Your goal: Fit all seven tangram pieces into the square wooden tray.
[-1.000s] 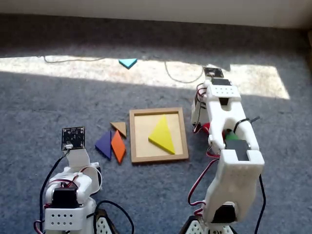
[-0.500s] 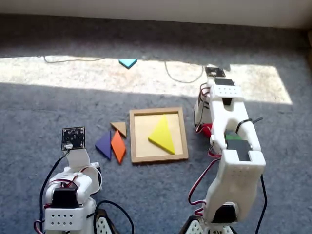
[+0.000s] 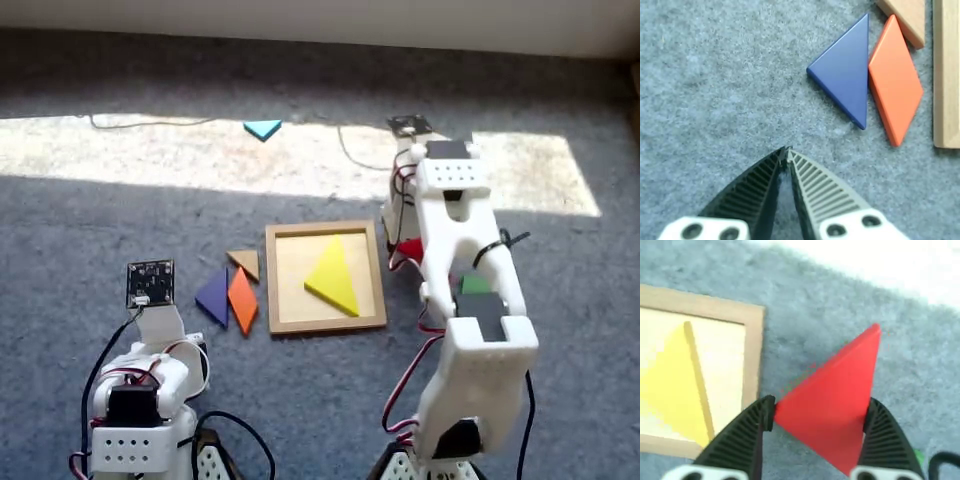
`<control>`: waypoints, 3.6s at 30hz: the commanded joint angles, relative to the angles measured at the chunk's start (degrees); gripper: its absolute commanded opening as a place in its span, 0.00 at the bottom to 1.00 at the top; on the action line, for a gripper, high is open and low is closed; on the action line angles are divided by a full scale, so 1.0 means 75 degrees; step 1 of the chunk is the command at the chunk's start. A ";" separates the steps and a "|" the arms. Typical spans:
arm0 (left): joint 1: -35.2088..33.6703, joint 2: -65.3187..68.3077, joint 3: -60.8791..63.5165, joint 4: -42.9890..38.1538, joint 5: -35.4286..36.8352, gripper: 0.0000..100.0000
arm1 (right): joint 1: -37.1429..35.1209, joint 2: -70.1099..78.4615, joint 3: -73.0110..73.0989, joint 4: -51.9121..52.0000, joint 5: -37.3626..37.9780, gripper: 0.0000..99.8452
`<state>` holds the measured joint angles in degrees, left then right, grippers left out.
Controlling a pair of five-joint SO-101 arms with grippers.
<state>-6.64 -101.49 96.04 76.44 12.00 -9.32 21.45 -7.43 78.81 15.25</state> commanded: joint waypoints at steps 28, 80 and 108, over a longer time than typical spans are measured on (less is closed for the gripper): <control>0.0053 -0.0346 0.0158 0.0047 0.0035 0.01 | -0.4073 -0.0850 0.0803 -0.2702 0.4806 0.13; 0.0053 -0.0346 0.0158 0.0047 0.0035 0.01 | -0.2760 -0.1049 0.2432 -0.2573 0.6353 0.37; 0.0053 -0.0346 0.0158 0.0047 0.0035 0.01 | 0.1565 -0.4085 0.3405 0.0322 -0.0199 0.37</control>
<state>-6.64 -101.49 96.04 76.44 12.00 -3.52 -5.71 14.29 80.13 17.19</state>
